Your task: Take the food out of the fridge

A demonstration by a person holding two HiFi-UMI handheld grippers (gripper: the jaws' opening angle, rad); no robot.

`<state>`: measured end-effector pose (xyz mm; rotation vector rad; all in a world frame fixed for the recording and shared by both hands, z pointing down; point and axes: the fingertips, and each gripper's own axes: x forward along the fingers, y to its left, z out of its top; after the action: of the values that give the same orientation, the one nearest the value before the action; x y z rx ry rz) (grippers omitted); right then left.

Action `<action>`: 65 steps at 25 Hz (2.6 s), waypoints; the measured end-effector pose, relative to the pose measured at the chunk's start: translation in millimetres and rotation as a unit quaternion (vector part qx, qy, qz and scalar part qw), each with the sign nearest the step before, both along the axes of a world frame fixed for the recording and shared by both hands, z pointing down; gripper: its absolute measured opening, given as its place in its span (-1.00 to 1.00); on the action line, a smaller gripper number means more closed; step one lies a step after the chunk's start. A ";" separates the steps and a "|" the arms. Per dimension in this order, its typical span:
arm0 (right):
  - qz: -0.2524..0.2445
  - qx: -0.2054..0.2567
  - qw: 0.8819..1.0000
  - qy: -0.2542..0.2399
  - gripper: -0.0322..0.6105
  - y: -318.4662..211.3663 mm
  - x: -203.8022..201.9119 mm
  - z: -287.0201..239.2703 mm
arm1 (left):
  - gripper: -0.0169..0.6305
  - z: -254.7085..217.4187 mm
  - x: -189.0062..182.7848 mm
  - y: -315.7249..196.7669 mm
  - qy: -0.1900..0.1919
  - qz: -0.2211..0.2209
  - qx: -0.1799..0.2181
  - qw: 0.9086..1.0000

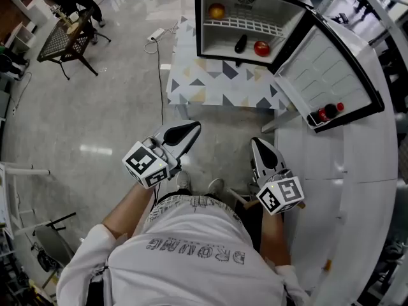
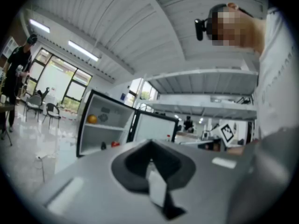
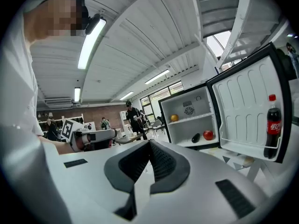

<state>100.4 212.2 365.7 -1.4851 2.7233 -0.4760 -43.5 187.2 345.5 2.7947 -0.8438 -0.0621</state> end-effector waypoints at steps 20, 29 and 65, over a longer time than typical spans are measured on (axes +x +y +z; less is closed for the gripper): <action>-0.010 -0.007 1.000 -0.015 -0.90 12.1 47.7 9.2 | -0.93 3.9 46.4 14.7 -0.006 -0.014 0.005 1.000; -0.012 -0.014 1.000 -0.020 -0.90 12.4 56.8 18.0 | -0.93 11.8 50.5 17.6 -0.009 -0.020 0.002 1.000; 0.012 -0.042 0.999 -0.015 -0.90 -201.8 -19.5 33.5 | -0.93 45.3 -22.1 -201.6 0.004 0.006 -0.029 1.000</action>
<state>80.9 10.4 399.2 -1.5138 2.6919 -0.6136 -65.6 -14.5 390.8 2.7439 -0.8144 -0.0461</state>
